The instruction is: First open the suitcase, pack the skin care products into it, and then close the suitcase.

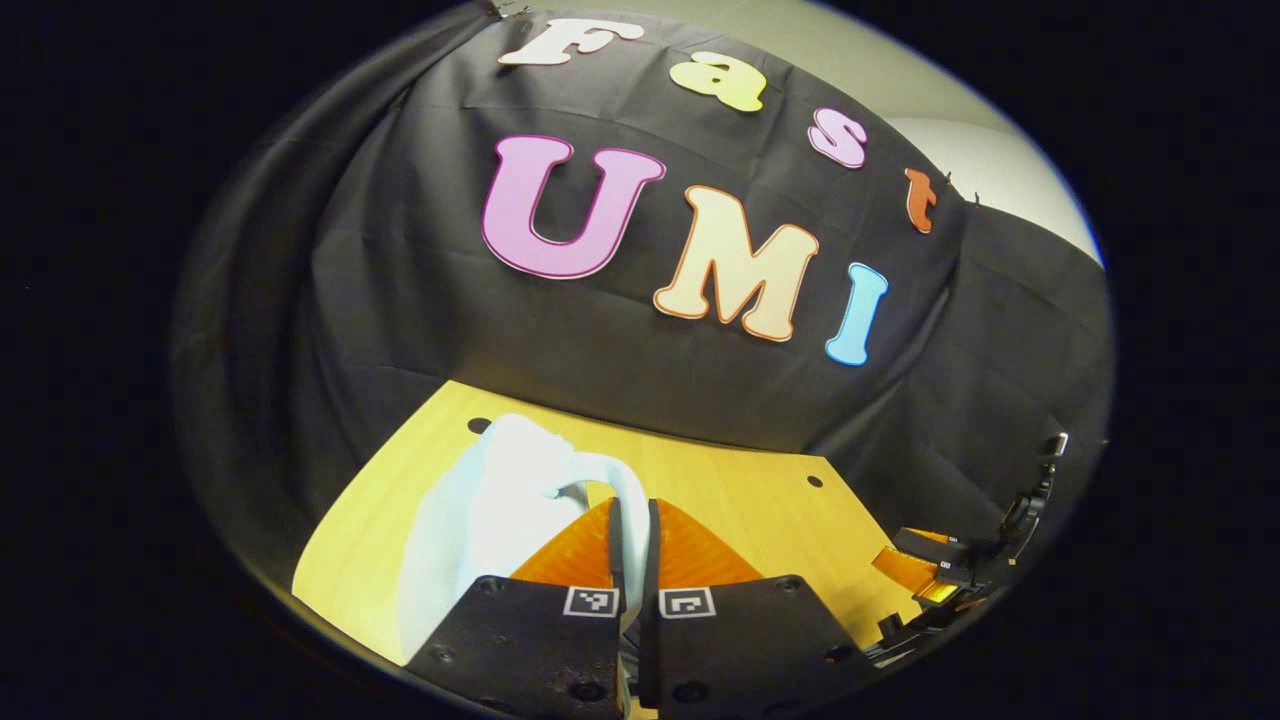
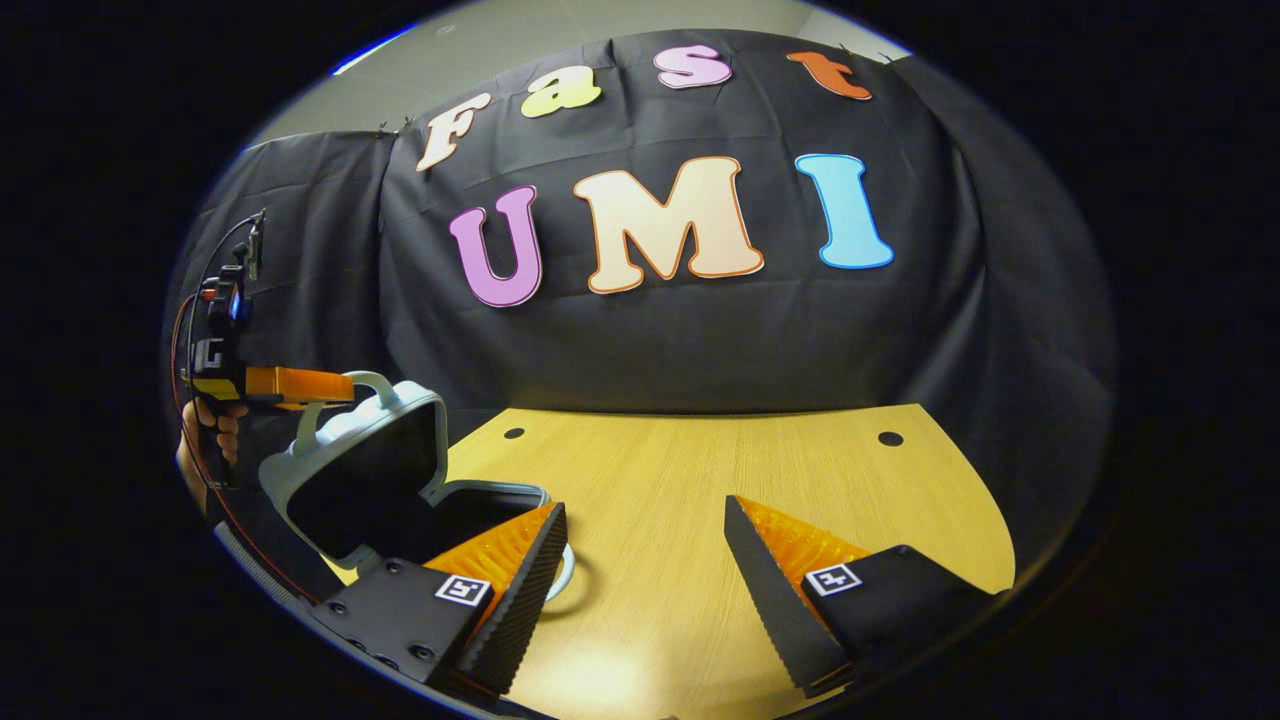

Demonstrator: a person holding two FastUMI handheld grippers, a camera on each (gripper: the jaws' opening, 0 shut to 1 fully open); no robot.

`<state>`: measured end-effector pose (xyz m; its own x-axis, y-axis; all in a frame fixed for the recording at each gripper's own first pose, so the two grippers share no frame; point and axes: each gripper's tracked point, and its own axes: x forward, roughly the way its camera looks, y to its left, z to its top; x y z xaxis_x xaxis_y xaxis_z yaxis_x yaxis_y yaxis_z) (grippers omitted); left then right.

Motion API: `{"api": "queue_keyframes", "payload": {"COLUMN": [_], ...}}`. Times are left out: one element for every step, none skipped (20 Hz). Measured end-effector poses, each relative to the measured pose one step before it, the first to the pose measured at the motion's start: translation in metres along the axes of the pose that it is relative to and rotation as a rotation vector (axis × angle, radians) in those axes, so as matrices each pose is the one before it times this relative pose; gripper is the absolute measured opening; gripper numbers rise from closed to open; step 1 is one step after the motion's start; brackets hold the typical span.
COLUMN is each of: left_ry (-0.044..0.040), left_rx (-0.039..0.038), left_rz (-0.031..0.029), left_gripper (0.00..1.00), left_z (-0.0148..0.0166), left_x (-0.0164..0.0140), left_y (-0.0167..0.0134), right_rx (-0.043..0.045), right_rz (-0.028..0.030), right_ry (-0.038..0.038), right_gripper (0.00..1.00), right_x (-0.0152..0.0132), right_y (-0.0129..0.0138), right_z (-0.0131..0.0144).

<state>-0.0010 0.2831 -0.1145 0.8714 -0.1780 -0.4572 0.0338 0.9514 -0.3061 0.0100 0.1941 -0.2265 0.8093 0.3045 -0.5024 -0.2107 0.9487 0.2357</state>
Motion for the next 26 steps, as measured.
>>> {"api": "queue_keyframes", "payload": {"left_ry": [0.00372, 0.01329, 0.00918, 0.00858, 0.01112, 0.01018, 0.00834, 0.01271, 0.01044, 0.00988, 0.01569, 0.01533, 0.01412, -0.01018, -0.01265, -0.00574, -0.01629, -0.02359, -0.03120, -0.04058, -0.05392, -0.06247, -0.06940, -0.05651, -0.04151, -0.01428], "left_rx": [-0.00013, 0.00436, 0.00291, 0.00478, 0.00129, 0.00072, -0.00017, 0.00133, 0.00167, 0.00186, 0.00581, 0.00638, 0.00452, 0.00833, 0.01977, 0.01569, 0.01718, 0.02592, 0.04113, 0.04629, 0.04406, 0.03740, 0.03154, 0.02402, 0.01671, -0.00075], "left_rz": [-0.00433, -0.00361, -0.00124, -0.00159, -0.00105, 0.00029, 0.00374, 0.00344, 0.00984, 0.00595, 0.00721, 0.00855, 0.00555, 0.01728, 0.01424, 0.00450, -0.00172, 0.00838, 0.02826, 0.03722, 0.03692, 0.04250, 0.02805, 0.02185, 0.00272, -0.01634], "left_gripper": [0.00, 0.00, 0.00, 0.00, 0.00, 0.00, 0.00, 0.00, 0.01, 0.02, 0.04, 0.05, 0.07, 0.07, 0.14, 0.21, 0.45, 0.55, 0.71, 0.87, 0.99, 1.00, 0.95, 0.95, 0.94, 0.95], "left_z": [-0.00456, -0.00481, -0.00742, -0.00703, -0.00470, -0.00537, -0.00583, -0.00633, -0.00798, -0.00774, -0.00788, -0.00768, -0.00853, -0.00193, 0.00090, 0.00262, 0.00433, 0.00831, 0.01118, 0.01337, 0.01556, 0.01856, 0.02101, 0.01874, 0.01345, 0.00872], "left_x": [0.00474, 0.00451, 0.00506, 0.00357, 0.00403, 0.00437, 0.00513, 0.00429, 0.00533, 0.00430, 0.00490, 0.00667, 0.00622, 0.00432, -0.00236, -0.00196, -0.00121, -0.00397, -0.00393, -0.00527, -0.00281, -0.00642, -0.00323, -0.00319, -0.00224, -0.00110], "left_y": [-0.00560, -0.00704, -0.00465, -0.00510, -0.00472, -0.00514, -0.00476, -0.00482, -0.00333, -0.00499, -0.00524, -0.00618, -0.00594, -0.00478, -0.00399, -0.00668, -0.00609, -0.00429, 0.00080, 0.00426, 0.00370, 0.00436, 0.00309, 0.00267, -0.00228, -0.00679], "right_rx": [-0.00250, 0.00167, 0.00345, 0.00402, 0.00365, 0.00462, 0.00328, 0.00035, -0.00158, -0.00318, -0.00410, -0.00362, -0.00108, -0.00030, -0.00175, -0.00118, -0.00109, -0.00279, -0.00528, -0.00446, -0.00412, -0.00338, -0.00149, -0.00014, 0.00487, 0.00197], "right_rz": [-0.00094, 0.00017, -0.00107, -0.00198, -0.00302, -0.00105, -0.00120, -0.00087, -0.00038, 0.00180, 0.00046, 0.00127, 0.00269, 0.00454, 0.00374, 0.00151, 0.00275, 0.00130, -0.00327, -0.00640, -0.00980, -0.01235, -0.01928, -0.01652, -0.01357, -0.00398], "right_ry": [-0.00468, -0.00548, -0.00075, -0.00008, 0.00183, 0.00064, -0.00292, -0.00179, -0.00031, 0.00126, 0.00463, 0.00563, 0.00442, 0.00073, -0.00052, -0.00209, -0.00969, -0.01919, -0.02387, -0.03510, -0.04423, -0.05009, -0.04922, -0.04597, -0.03905, -0.03810], "right_gripper": [0.98, 0.98, 0.98, 0.98, 0.98, 0.98, 0.98, 0.98, 0.98, 0.98, 0.98, 0.98, 0.98, 0.98, 0.98, 0.98, 0.98, 0.98, 0.98, 0.98, 0.98, 0.98, 0.98, 0.97, 0.98, 0.98], "right_x": [-0.00229, -0.00215, -0.00197, -0.00174, -0.00121, -0.00278, -0.00341, -0.00262, -0.00217, -0.00247, -0.00135, -0.00106, -0.00148, -0.00161, -0.00122, -0.00129, -0.00242, -0.00127, -0.00098, -0.00128, -0.00087, 0.00099, 0.00169, 0.00164, -0.00119, -0.00243], "right_y": [-0.00504, -0.00551, -0.00596, -0.00690, -0.00696, -0.00719, -0.00790, -0.00770, -0.00739, -0.00787, -0.00776, -0.00715, -0.00634, -0.00468, -0.00269, -0.00237, -0.00090, 0.00099, 0.00210, 0.00331, 0.00431, 0.00475, 0.00423, 0.00560, 0.00826, 0.00847], "right_z": [0.00125, 0.00151, -0.00045, -0.00072, -0.00043, 0.00032, 0.00062, 0.00057, -0.00062, -0.00031, -0.00246, -0.00102, -0.00131, 0.00086, 0.00183, 0.00360, 0.00527, 0.00857, 0.00996, 0.01297, 0.01572, 0.01646, 0.01661, 0.01687, 0.01613, 0.01653]}}
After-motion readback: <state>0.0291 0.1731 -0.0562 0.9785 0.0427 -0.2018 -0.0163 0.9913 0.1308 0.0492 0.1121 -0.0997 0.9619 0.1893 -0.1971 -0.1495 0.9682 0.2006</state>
